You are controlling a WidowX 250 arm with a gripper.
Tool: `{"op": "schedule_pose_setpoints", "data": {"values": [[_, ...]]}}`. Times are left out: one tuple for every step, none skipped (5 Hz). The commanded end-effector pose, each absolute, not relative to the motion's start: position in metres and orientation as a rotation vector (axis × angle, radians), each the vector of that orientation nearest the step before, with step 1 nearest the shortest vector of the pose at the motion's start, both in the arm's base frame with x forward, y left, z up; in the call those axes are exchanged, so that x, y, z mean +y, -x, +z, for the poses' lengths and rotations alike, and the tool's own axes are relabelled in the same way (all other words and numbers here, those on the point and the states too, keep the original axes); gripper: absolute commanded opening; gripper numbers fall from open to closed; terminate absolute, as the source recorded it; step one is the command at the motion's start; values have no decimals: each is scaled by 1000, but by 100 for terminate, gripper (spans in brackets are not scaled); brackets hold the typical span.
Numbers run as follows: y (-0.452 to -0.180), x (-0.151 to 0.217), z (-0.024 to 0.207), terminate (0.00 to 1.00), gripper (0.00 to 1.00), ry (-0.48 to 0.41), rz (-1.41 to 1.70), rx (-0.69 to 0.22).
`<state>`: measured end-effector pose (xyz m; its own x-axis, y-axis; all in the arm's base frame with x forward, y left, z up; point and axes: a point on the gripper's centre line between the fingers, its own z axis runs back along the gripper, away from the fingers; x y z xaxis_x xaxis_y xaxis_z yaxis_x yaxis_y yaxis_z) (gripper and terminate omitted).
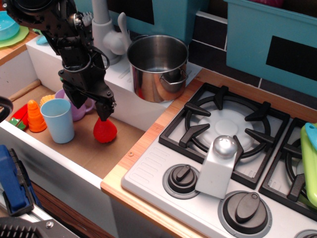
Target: Put strawberry in pot
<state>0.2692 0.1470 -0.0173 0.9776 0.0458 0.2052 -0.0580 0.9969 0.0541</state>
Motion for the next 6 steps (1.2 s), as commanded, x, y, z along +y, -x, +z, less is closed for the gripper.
{"op": "schedule_pose_setpoints", "data": {"values": [[-269, 147, -17, 0, 100, -60, 52, -205], [-265, 145, -32, 0, 100, -52, 71, -223], [-264, 145, -42, 0, 100, -55, 58, -252], [-267, 149, -47, 0, 100, -39, 47, -264], [-268, 152, -58, 0, 100, -6, 55, -282], [-267, 153, -71, 0, 100, 33, 89, -302]]}}
